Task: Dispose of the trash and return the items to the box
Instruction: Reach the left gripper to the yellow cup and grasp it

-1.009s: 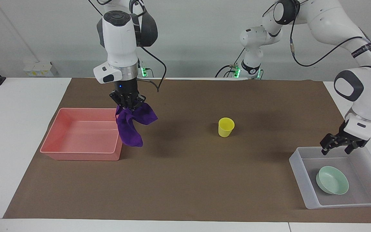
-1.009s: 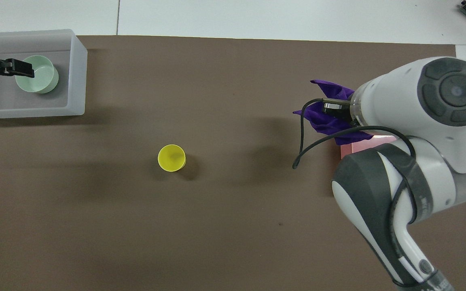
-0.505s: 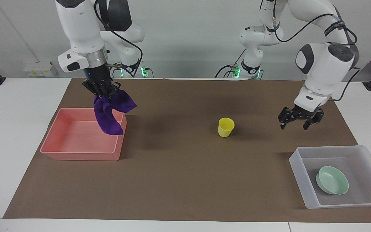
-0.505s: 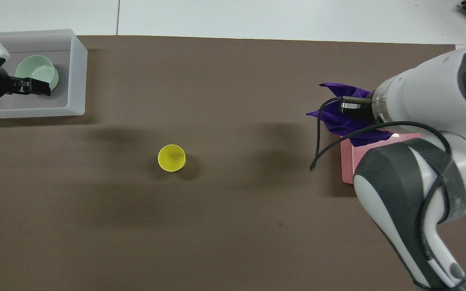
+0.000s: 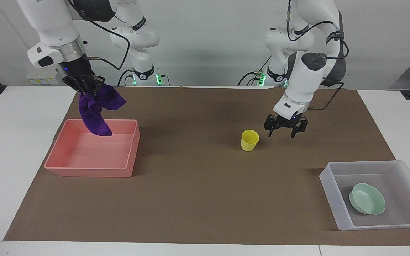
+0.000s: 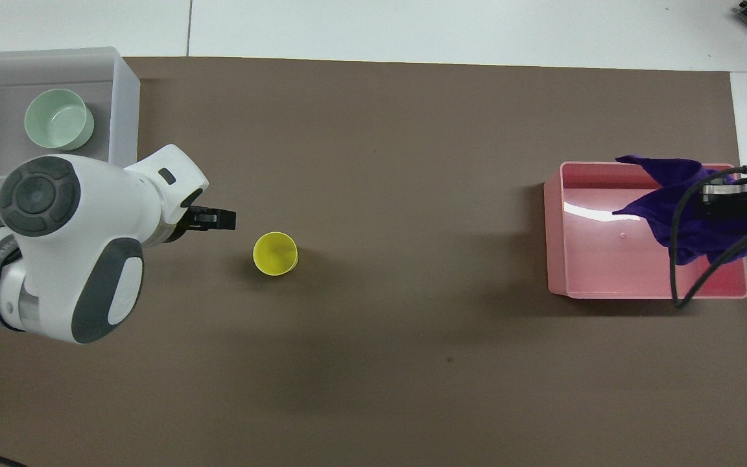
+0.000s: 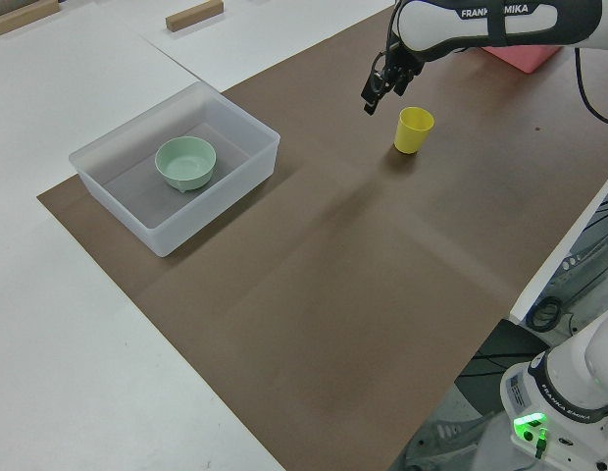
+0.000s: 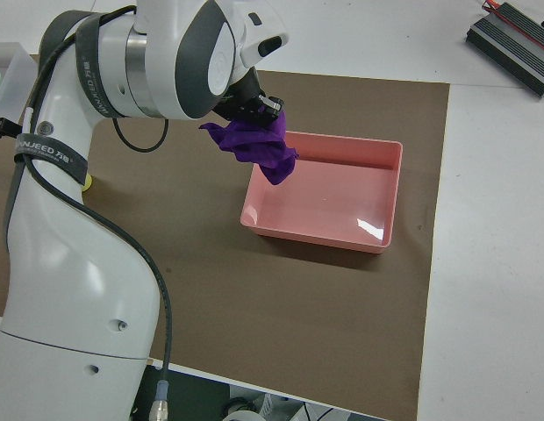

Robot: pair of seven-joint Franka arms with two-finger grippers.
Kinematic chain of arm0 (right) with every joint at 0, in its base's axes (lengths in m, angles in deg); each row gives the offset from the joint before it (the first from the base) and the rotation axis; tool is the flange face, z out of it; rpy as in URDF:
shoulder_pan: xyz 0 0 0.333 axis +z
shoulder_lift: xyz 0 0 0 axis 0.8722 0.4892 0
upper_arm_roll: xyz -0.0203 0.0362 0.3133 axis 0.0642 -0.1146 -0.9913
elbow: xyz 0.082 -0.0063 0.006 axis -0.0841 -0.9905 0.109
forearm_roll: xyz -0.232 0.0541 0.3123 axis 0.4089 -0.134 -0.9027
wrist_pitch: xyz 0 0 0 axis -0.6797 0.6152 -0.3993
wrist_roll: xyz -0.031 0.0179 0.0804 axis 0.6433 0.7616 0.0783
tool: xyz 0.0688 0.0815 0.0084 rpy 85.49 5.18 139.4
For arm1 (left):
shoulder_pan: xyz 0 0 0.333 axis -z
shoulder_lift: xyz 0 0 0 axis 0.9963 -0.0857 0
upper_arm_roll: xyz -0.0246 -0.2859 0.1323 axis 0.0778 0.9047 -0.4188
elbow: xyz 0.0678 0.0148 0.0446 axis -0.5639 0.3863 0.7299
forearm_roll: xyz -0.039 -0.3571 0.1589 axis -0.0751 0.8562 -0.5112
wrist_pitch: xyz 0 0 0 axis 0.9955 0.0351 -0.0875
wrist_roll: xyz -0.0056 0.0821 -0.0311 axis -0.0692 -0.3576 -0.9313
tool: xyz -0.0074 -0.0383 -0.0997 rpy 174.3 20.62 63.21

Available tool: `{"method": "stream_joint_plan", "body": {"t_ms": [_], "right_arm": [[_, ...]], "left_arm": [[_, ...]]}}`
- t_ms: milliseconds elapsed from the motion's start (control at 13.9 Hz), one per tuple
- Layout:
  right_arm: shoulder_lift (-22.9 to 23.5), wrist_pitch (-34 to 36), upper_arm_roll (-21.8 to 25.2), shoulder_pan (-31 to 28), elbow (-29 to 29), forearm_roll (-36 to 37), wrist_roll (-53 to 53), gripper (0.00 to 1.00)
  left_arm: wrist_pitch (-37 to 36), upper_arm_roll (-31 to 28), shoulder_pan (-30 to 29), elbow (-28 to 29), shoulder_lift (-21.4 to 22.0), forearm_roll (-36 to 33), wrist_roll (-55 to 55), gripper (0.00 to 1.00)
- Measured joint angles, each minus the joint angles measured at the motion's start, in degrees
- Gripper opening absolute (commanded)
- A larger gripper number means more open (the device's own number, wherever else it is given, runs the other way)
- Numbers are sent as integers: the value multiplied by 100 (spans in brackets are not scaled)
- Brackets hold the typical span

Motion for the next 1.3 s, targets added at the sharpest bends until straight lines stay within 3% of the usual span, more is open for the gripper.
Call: {"method": "stream_joint_plan", "body": {"t_ms": [360, 505, 721, 793, 865, 937, 1009, 1297], "right_arm": [[-111, -125, 32, 6, -329, -8, -181, 0], [-244, -648, 50, -87, -803, -7, -441, 0], [-325, -1423, 72, -333, -1396, -7, -813, 0], [-316, -1643, 73, -353, -1540, -7, -847, 0], [-298, -1868, 73, -364, -1692, -7, -877, 0], [-275, -2105, 73, -371, -1866, -7, -904, 0], [-245, -2308, 73, -373, -2044, -6, -911, 0], [21, -3039, 73, -398, -2541, -5, -913, 0]], "left_arm": [[916, -2, 368, 696, -53, 0, -259, 91], [1135, -4, 384, 852, -94, 0, -261, 81], [1209, -6, 394, 909, -207, 0, -261, 76], [1256, -8, 417, 920, -262, 0, -262, 68], [1287, -7, 444, 922, -318, 0, -262, 48], [1312, -4, 460, 923, -380, 0, -267, 14], [1342, -4, 469, 923, -433, 0, -268, 0], [1380, -7, 565, 917, -484, 0, -552, 0]]}}
